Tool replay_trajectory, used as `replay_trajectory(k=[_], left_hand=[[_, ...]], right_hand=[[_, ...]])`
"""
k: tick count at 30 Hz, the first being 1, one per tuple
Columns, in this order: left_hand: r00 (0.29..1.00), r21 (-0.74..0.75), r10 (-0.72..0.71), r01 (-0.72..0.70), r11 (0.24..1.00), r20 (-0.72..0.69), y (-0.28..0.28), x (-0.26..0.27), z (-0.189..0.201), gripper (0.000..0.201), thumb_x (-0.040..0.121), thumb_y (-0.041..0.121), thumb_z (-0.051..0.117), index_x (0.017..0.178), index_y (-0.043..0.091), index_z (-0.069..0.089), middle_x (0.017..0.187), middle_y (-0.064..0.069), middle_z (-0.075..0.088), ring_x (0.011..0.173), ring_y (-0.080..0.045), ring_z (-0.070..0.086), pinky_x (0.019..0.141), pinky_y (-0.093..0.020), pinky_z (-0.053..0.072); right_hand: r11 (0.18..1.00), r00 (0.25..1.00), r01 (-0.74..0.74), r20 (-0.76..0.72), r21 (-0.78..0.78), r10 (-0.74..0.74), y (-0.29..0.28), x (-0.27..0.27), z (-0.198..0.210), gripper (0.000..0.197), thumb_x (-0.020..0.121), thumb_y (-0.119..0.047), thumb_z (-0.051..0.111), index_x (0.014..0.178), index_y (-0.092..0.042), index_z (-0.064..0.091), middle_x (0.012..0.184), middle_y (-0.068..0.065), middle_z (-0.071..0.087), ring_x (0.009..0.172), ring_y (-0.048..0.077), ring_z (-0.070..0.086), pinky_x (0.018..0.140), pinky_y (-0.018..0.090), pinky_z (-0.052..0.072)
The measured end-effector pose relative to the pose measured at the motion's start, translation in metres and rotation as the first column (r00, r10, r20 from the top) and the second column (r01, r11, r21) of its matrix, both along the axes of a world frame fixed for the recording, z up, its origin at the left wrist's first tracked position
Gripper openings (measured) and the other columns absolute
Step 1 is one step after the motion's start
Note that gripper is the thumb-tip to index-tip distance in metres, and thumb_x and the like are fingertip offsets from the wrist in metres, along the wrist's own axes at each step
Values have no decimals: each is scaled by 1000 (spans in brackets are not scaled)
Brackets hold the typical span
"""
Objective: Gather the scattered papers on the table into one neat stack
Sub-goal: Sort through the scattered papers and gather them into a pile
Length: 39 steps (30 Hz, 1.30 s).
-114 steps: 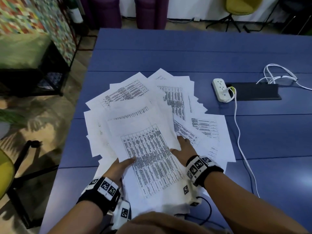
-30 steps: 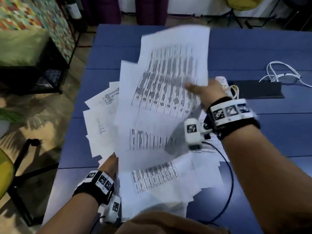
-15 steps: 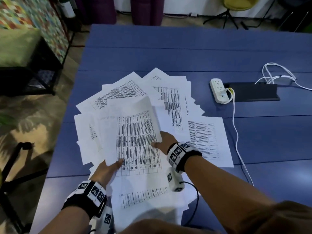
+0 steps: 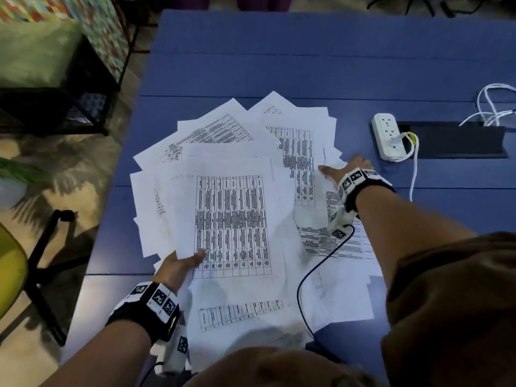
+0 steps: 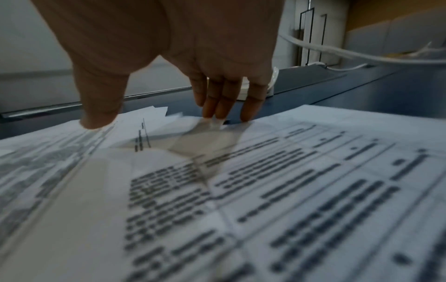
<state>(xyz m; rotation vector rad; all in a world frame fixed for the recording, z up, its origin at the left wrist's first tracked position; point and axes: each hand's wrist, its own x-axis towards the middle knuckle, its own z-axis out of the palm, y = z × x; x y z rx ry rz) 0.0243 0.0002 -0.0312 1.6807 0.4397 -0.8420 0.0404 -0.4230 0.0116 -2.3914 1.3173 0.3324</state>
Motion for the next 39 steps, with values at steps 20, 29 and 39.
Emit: replay_trajectory(k=[20,29,39], left_hand=[[996,-44,82,-81,996,18,0,3,-12,37,81,15,75,115,4,65,116,-13,68,117,-25,60,112,-40,36],[998,-56,59,-58,997,28,-3,-1,-7,36,88,14,70,120,0,61,116,-11,66,112,-21,58,101,-30,37],[1000,-88,7,-5,996,20,-6,-2,10,35,85,20,74,115,6,63,120,-3,61,115,-17,54,104,-30,35]], right_hand=[[983,873,10,478,184,-98,8,32,59,39,88,-24,66,123,-7,61,120,13,65,109,30,61,93,33,46],[997,785,-14,617,-79,60,25,21,105,30,92,-25,57,118,-14,64,111,12,68,102,31,63,82,31,47],[938,631,46,738,-345,240,21,5,190,25,87,-13,40,95,-7,62,101,11,67,95,30,61,77,33,47]])
